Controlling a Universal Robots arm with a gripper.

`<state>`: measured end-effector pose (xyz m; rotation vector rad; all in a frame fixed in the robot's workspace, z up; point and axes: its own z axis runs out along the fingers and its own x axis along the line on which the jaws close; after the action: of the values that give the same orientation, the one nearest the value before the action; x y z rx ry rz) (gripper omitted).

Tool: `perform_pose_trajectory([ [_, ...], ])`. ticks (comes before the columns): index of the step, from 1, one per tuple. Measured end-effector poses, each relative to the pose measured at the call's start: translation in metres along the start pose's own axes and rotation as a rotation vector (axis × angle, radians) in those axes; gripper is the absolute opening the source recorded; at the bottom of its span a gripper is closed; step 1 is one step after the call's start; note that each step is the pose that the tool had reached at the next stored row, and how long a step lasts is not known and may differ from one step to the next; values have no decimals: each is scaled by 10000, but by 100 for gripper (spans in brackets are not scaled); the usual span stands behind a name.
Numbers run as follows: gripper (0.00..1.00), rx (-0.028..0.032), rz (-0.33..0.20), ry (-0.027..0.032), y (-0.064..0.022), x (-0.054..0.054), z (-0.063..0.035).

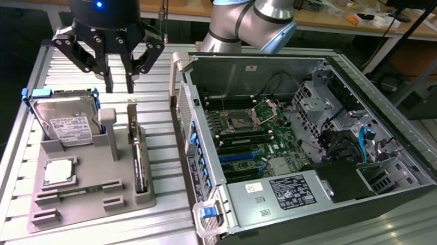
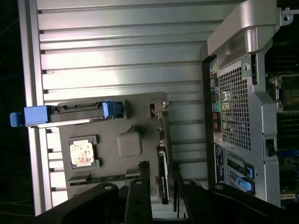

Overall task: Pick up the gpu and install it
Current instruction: 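Pick up the gpu and move the gpu toward the slot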

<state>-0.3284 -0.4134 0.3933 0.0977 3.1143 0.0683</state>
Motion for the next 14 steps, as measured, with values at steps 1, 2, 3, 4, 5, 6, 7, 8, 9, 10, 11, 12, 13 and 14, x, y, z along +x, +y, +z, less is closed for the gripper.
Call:
perform_pose_trajectory([
  [1,36,0,0,0,0,0,0],
  [2,42,0,0,0,0,0,0],
  [3,48,0,0,0,0,0,0],
  [4,54,0,0,-1,0,0,0],
  [5,54,0,0,0,0,0,0],
  [6,54,0,0,-1,0,0,0],
  [7,54,0,0,0,0,0,0],
  [8,54,0,0,0,0,0,0],
  [9,54,0,0,0,0,0,0],
  [10,54,-1,0,-1,0,-3,0],
  [11,54,-1,-1,-1,1,-11,1],
  [12,54,0,-1,0,0,-20,0],
  [13,54,-1,0,0,-2,-38,3],
  [14,54,-1,-1,-1,-5,-46,6],
])
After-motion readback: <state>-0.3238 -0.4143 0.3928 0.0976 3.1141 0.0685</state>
